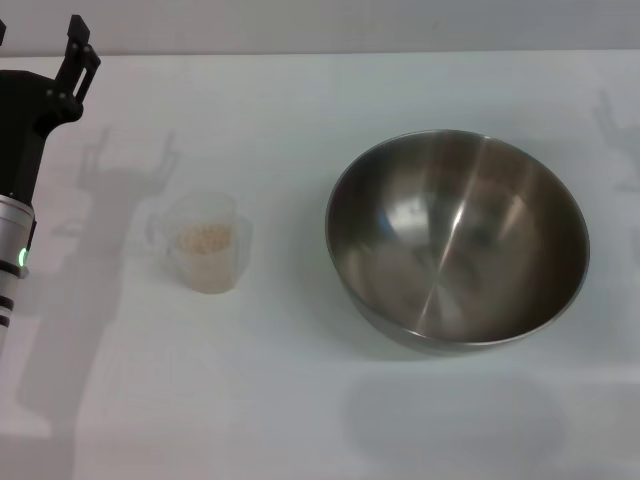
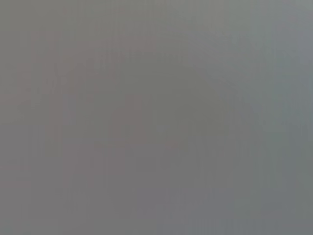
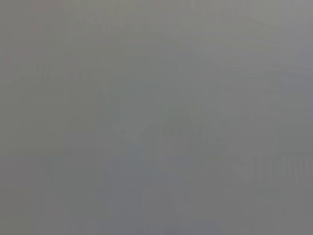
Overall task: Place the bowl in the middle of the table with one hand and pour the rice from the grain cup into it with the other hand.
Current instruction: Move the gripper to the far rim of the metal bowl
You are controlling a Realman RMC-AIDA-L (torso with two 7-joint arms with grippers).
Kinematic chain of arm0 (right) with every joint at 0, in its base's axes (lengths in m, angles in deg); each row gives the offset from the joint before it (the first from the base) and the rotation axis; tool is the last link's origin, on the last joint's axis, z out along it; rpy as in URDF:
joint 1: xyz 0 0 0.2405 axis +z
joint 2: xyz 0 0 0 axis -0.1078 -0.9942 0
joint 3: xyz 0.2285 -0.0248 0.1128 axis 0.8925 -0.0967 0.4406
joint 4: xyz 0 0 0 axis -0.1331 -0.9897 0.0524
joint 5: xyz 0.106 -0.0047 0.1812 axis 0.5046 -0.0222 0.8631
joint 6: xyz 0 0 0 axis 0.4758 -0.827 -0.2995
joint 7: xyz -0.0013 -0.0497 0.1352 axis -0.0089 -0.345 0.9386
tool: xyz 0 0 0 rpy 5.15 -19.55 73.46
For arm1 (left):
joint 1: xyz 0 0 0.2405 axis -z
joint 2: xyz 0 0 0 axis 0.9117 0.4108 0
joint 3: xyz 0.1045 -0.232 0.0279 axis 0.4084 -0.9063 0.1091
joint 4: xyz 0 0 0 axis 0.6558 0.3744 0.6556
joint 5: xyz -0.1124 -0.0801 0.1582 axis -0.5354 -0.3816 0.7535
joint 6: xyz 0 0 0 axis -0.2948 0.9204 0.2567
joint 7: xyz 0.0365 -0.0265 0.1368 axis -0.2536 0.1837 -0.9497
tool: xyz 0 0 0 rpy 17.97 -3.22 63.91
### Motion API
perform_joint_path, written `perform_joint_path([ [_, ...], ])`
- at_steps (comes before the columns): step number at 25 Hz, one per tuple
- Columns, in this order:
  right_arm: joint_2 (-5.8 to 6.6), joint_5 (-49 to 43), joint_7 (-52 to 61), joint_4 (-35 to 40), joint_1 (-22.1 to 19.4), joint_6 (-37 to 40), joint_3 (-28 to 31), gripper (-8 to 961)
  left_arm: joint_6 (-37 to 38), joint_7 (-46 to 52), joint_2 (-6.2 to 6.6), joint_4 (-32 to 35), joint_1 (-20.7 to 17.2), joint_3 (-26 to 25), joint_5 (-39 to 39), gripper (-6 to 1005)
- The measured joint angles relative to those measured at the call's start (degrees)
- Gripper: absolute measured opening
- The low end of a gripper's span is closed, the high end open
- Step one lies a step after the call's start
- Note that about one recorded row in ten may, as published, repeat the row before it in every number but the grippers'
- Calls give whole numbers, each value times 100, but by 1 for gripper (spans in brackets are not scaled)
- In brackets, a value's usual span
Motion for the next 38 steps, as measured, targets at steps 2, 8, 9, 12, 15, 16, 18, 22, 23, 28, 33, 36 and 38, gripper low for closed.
perform_joint_path([
  [2, -3, 0, -321, 10, -26, 4, 31, 742, -10, -4, 1, -3, 0, 10, -2, 864],
  [8, -13, -1, -1215, 166, -66, 67, 72, 741, -65, 13, -4, 35, 4, 45, -4, 863],
  [9, -13, -3, -1218, 253, -68, -67, 73, 741, -65, 13, -4, 35, 4, 45, -4, 863],
  [12, -8, -16, -1212, 862, -120, -905, 73, 740, -95, 16, 3, 42, 4, 19, -5, 863],
  [15, -3, -35, -1197, 2127, -453, -2218, 96, 740, -97, 17, 3, 47, 3, 12, -10, 863],
  [16, -1, -42, -1195, 2630, -601, -2733, 154, 740, -98, 18, 2, 51, -1, 9, -6, 863],
  [18, 0, -59, -1189, 3702, -892, -3916, 340, 739, -98, 19, 1, 65, -2, 6, -6, 864],
  [22, -22, -79, -1226, 6010, -1329, -7079, 848, 739, -97, 20, -7, 102, 8, 1, -10, 864],
  [23, -22, -79, -1226, 6010, -1329, -7079, 848, 738, -92, 20, -8, 102, 5, -1, -6, 864],
  [28, -7, -52, -1243, 7687, -1226, -10623, 1556, 738, -57, 24, -9, 89, -27, -14, -8, 864],
  [33, 18, -33, -1257, 8513, -604, -13587, 2542, 738, -24, 31, -8, 80, -47, -20, -8, 864],
  [36, 76, -82, -1400, 8598, -115, -15035, 3088, 738, -21, 31, -9, 97, -47, -19, -7, 864],
  [38, 140, -189, -1545, 8444, 199, -15711, 3339, 738, -21, 30, -9, 98, -42, -18, -6, 864],
])
